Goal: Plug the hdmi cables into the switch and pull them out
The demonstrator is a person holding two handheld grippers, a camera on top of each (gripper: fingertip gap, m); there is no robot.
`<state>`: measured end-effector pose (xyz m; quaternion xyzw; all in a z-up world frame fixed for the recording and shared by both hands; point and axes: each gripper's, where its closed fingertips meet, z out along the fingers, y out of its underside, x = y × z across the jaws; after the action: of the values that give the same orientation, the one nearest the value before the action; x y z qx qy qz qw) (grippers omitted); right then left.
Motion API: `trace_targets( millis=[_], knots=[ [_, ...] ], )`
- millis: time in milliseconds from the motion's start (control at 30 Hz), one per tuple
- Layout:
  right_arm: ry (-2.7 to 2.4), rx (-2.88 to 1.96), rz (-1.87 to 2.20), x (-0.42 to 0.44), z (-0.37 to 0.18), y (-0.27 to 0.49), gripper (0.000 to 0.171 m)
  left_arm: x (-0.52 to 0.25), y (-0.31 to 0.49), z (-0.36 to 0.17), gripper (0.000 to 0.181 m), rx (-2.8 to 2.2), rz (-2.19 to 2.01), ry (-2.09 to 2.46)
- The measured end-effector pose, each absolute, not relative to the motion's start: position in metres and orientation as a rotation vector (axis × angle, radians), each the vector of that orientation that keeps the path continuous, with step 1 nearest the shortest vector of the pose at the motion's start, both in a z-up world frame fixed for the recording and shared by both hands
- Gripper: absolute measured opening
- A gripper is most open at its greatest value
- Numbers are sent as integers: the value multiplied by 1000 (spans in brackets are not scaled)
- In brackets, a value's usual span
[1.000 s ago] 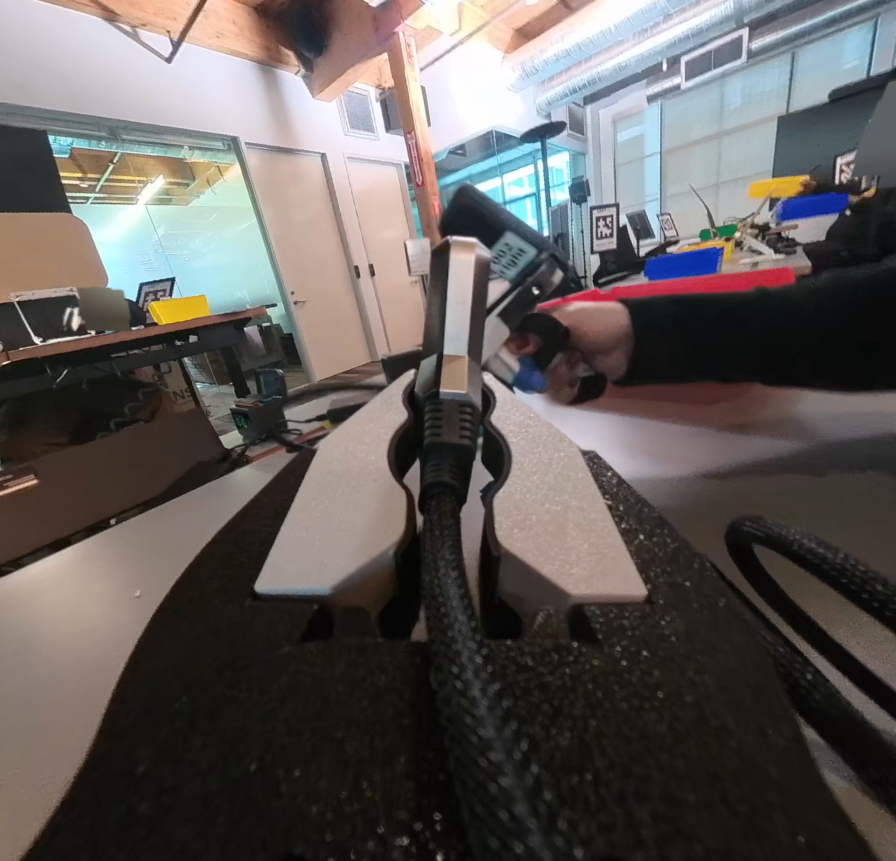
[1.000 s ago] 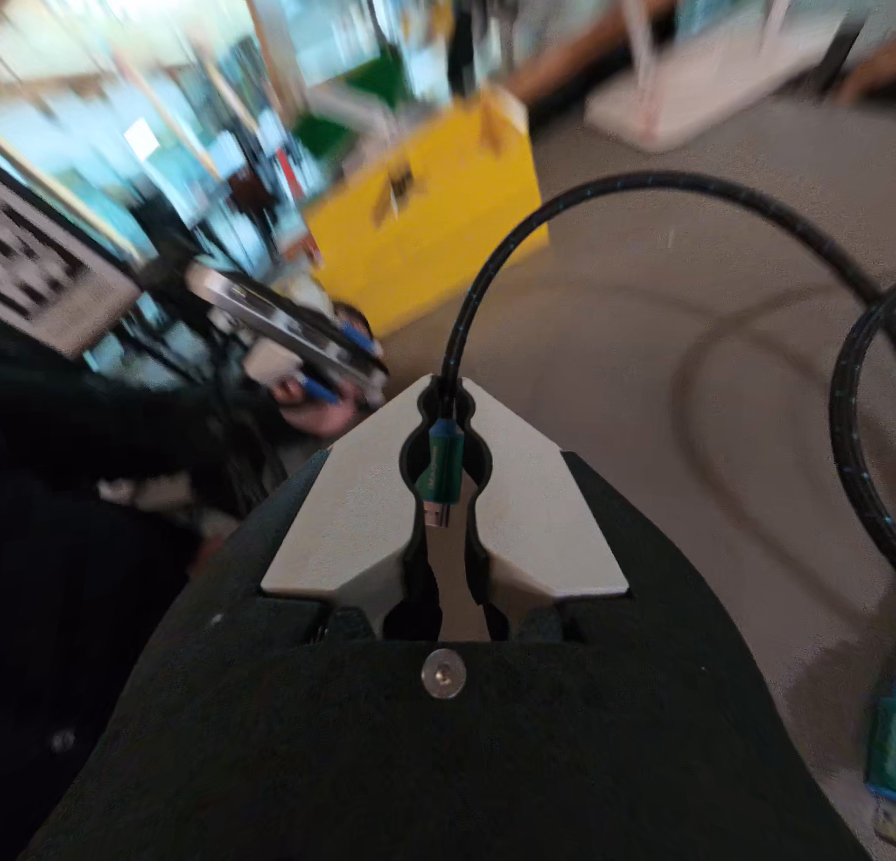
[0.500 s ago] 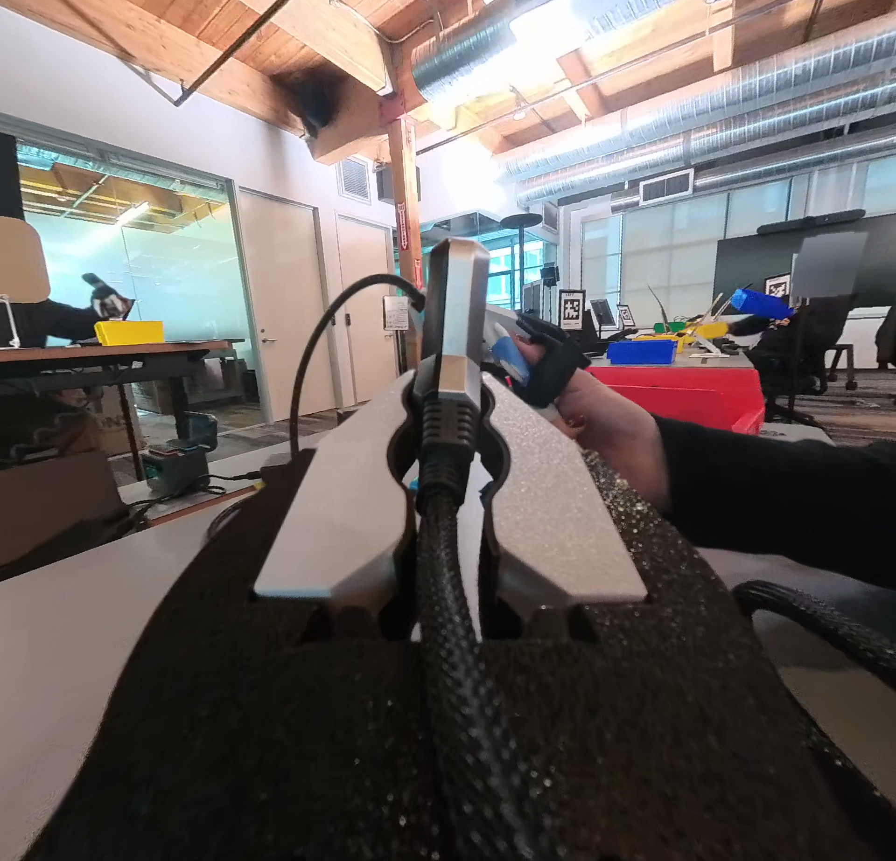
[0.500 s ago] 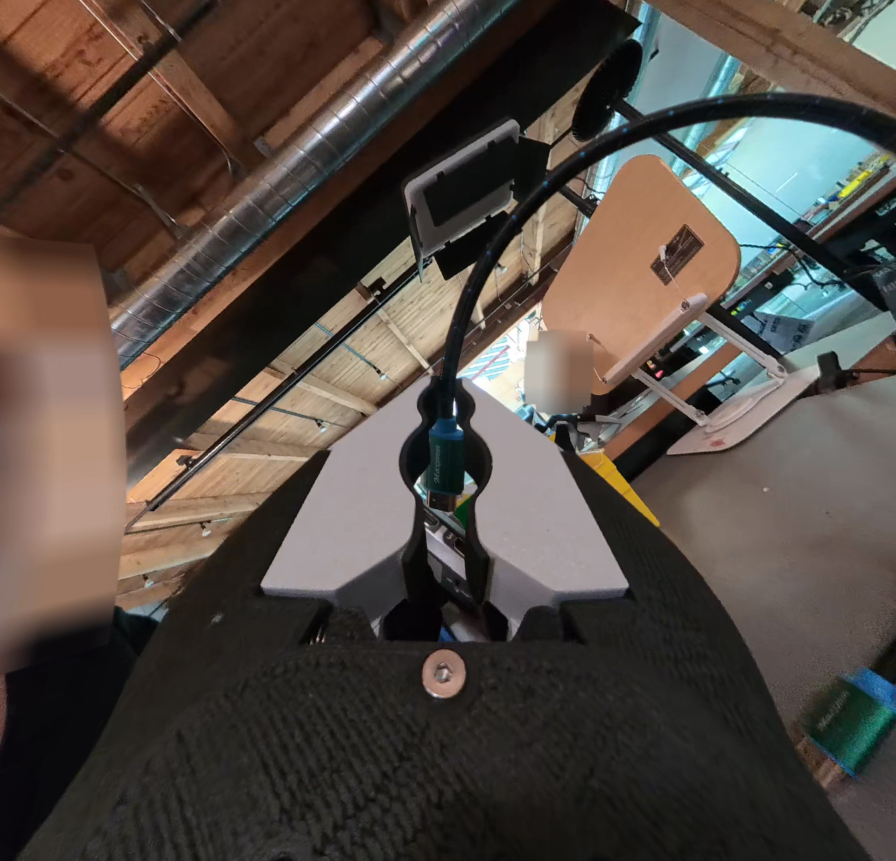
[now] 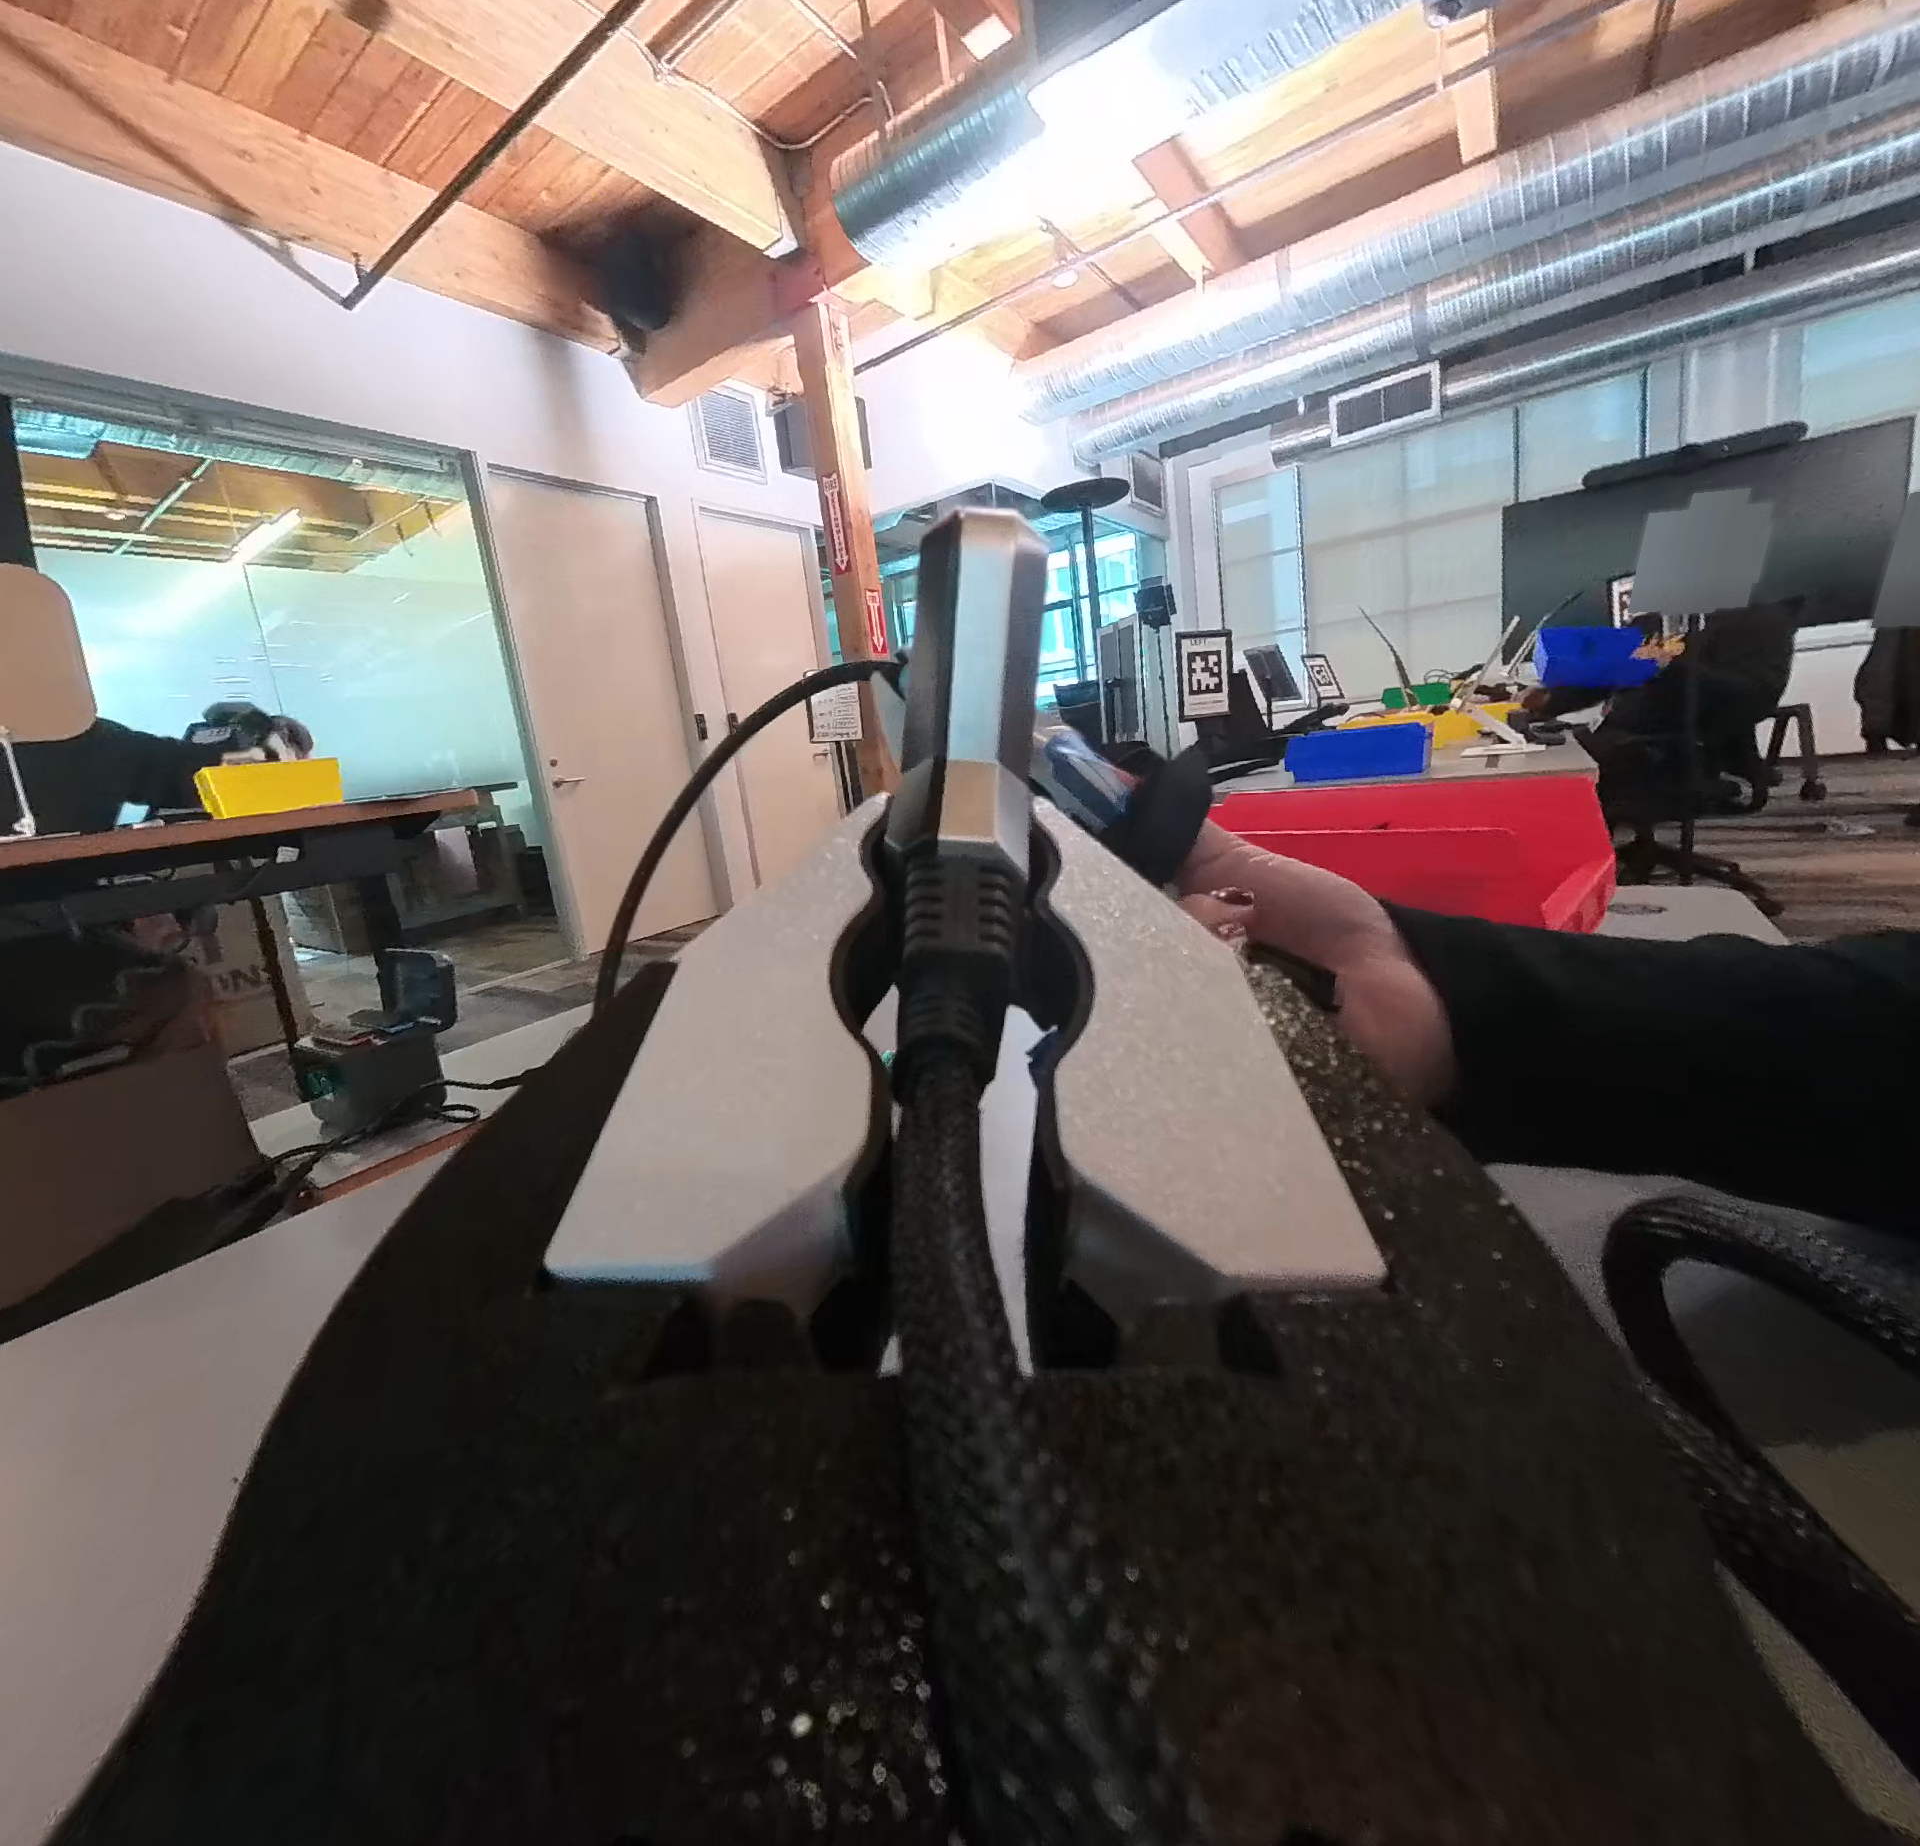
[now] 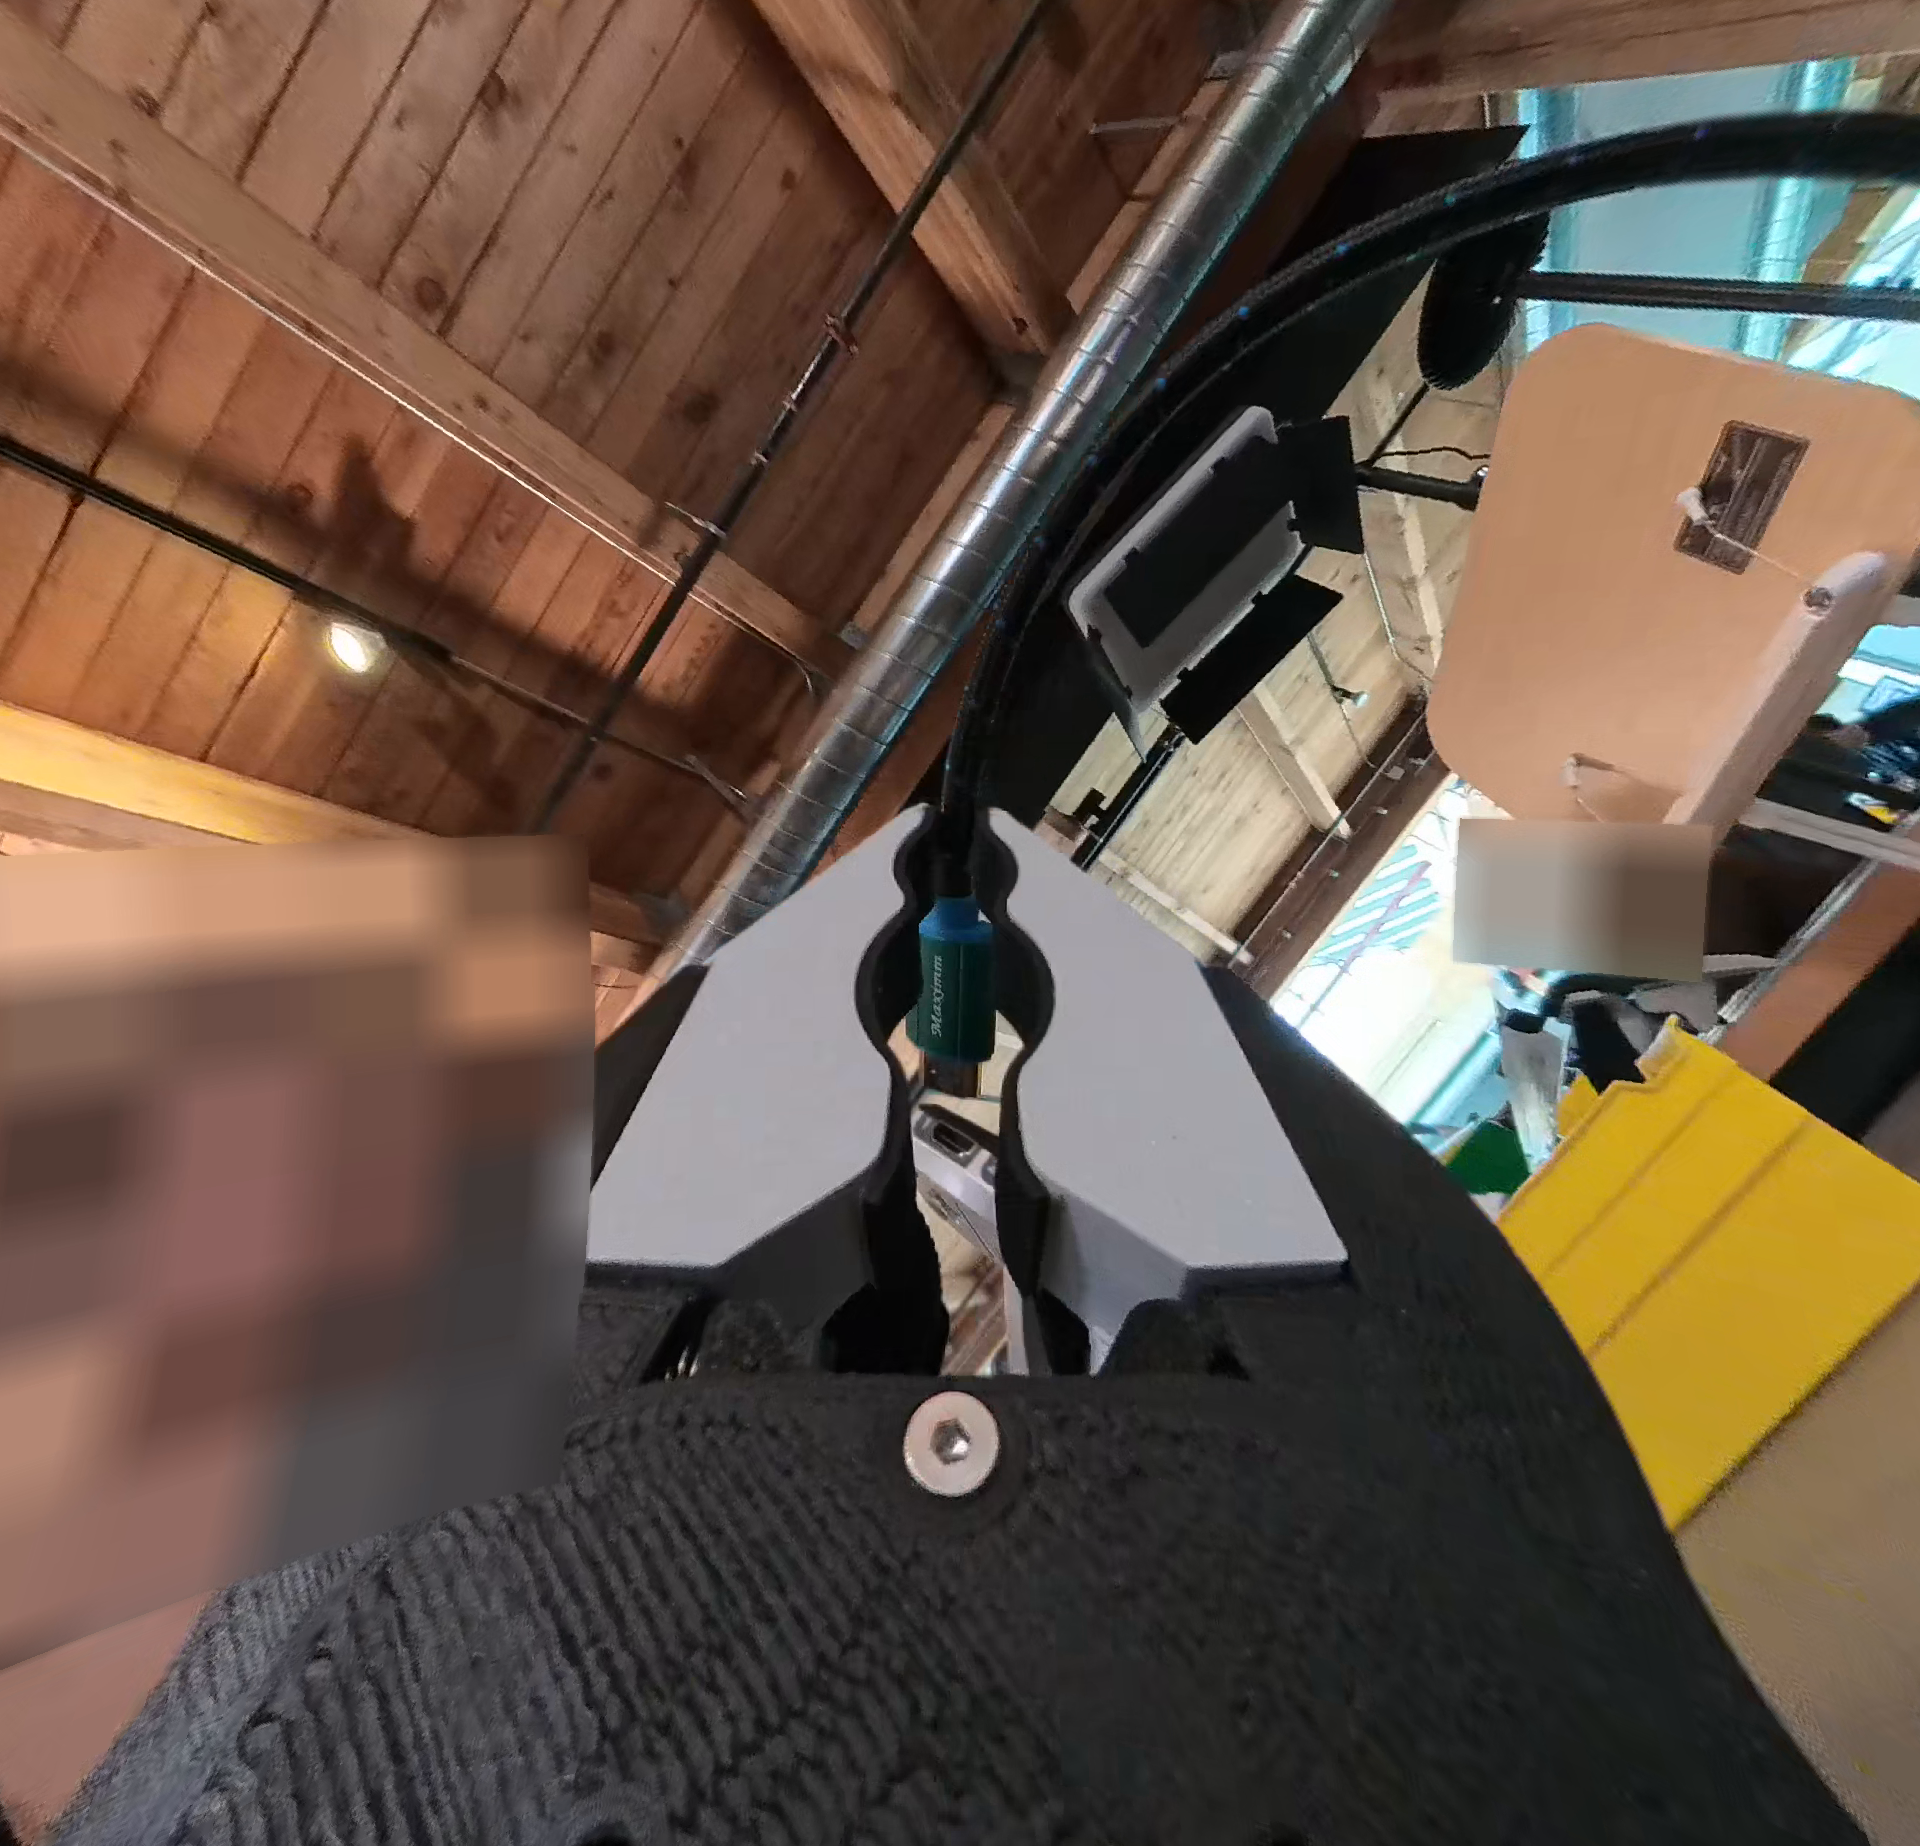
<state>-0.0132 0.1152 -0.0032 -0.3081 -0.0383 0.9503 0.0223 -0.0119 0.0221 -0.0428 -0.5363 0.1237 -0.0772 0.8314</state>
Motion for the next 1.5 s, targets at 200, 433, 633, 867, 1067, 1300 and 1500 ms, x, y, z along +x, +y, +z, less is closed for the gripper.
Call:
trace_targets(
  millis=[200, 433, 633, 867, 1067, 1300, 1500],
  knots=[
    [-147, -934, 2878, -10, 3, 113, 4, -12, 20, -36, 19, -1115, -155, 260],
    [-283, -832, 2486, 6, 67, 88, 4, -10, 2, 21, 19, -936, -157, 222],
    [-329, -727, 2337, 25, 114, 60, 4, 4, -22, 78, 20, -744, -134, 265],
    [-334, -720, 2361, 24, 121, 49, 4, 15, -29, 93, 19, -696, -74, 314],
    [-324, -762, 2413, 16, 113, 47, 4, 11, -28, 90, 19, -706, -59, 304],
    [-338, -768, 2402, 13, 114, 44, 3, 5, -26, 89, 20, -720, -35, 296],
    [-347, -769, 2385, 11, 114, 43, 3, 4, -26, 88, 19, -720, -31, 298]
  ],
)
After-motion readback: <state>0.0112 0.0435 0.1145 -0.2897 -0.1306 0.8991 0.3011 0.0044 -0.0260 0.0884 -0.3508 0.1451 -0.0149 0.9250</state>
